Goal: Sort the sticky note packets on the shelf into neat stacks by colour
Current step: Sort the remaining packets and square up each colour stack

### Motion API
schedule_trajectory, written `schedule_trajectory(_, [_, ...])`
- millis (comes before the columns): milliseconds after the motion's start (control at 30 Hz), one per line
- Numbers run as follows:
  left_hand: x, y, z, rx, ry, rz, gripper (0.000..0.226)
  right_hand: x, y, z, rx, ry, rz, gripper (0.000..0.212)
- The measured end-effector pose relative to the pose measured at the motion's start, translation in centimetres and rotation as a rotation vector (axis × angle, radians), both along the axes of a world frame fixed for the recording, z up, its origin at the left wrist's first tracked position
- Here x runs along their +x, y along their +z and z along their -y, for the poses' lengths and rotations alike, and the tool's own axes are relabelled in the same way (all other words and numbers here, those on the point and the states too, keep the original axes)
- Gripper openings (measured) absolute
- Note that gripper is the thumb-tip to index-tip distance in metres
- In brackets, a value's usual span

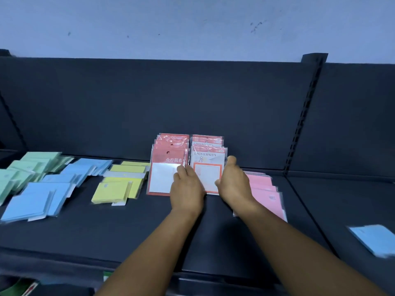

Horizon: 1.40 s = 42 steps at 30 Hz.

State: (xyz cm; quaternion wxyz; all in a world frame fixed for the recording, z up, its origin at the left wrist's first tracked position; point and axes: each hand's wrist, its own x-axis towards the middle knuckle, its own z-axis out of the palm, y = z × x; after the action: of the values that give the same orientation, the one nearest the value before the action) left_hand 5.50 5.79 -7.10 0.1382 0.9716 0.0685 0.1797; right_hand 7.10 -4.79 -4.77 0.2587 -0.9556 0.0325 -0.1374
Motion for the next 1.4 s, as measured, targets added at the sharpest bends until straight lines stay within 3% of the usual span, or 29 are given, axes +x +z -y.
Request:
schedule_trajectory(133, [1.0, 0.0, 0.3, 0.118, -0.044, 0.047, 0.036, 0.6, -0.5, -0.2, -0.084, 0.014, 0.007, 0.046])
schedule_trajectory(300, [1.5, 0.1, 0.2, 0.135, -0.072, 0.016, 0.039, 0.3, 0.2, 0.2, -0.111, 0.069, -0.018, 0.049])
schedule_trajectory(567, [-0.1, 1.1, 0.3, 0.191, -0.215, 0.051, 0.064, -1.9, 0.7, 2.1, -0.228, 0.164, 0.017, 0.058])
schedule_trajectory(733, [-1.2, 1.9, 1.9, 0.218, -0.347, 0.026, 0.079, -4.2, 1.0, 4.3, -0.284, 0.140, -0.021, 0.077])
schedule_trajectory(1400, [-7.8, 3.4, 21.9, 0.174, -0.698, -0.074, 0.074, -13.9, 1.3, 24.2, -0.243, -0.098, -0.119, 0.072])
